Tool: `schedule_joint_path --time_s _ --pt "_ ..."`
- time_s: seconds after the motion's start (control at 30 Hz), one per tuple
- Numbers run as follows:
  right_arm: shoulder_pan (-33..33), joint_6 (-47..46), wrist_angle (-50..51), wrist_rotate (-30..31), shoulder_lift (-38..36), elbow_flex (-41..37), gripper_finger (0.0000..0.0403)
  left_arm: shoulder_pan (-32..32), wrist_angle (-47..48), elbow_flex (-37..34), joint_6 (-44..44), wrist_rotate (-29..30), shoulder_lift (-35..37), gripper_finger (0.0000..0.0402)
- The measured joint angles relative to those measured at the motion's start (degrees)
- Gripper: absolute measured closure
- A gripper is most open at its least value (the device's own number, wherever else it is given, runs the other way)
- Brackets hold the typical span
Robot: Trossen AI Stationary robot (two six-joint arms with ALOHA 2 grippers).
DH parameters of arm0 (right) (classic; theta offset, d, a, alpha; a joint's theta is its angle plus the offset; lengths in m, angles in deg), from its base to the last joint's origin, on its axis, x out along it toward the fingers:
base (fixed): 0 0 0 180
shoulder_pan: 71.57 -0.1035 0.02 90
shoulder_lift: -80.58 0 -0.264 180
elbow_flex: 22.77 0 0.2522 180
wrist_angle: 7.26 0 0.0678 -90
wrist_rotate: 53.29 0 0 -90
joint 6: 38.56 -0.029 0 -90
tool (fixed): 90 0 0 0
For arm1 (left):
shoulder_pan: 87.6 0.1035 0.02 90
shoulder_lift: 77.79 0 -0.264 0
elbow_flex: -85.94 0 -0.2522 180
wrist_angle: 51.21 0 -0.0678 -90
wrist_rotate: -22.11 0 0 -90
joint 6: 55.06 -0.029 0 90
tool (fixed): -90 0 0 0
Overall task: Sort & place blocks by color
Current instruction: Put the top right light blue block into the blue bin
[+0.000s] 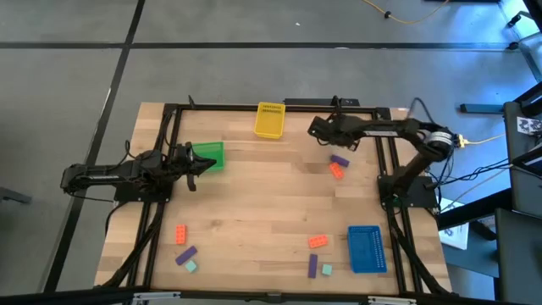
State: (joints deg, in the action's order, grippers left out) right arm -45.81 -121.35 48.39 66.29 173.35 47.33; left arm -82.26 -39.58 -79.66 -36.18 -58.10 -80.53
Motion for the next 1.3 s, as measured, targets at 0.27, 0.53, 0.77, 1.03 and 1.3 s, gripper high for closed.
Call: schedule_joint_path --time_s 0.27,0.53,0.77,1.03,1.3 --pt "-0.3 33.5 -3.5 -2.5 -16.3 0.0 0.0267 0.0 0.0 0.0 0.0 0.0 0.0 0.0401" --pt "-4.2 53.6 -7.6 -15.4 -28.3 -2.0 0.0267 0.0 0.0 0.0 0.0 0.0 0.0 0.0401" --pt "-11.5 56.2 -34.4 -29.3 -37.7 -16.0 0.0267 0.0 0.0 0.0 0.0 0.0 0.0 0.0401" --pt "-14.9 56.7 -65.5 -34.2 -40.1 -26.0 0.0267 0.0 0.0 0.0 0.0 0.0 0.0 0.0401" --pt "-16.9 59.3 -65.6 -35.1 -40.1 -26.1 0.0267 0.0 0.0 0.0 0.0 0.0 0.0 0.0401"
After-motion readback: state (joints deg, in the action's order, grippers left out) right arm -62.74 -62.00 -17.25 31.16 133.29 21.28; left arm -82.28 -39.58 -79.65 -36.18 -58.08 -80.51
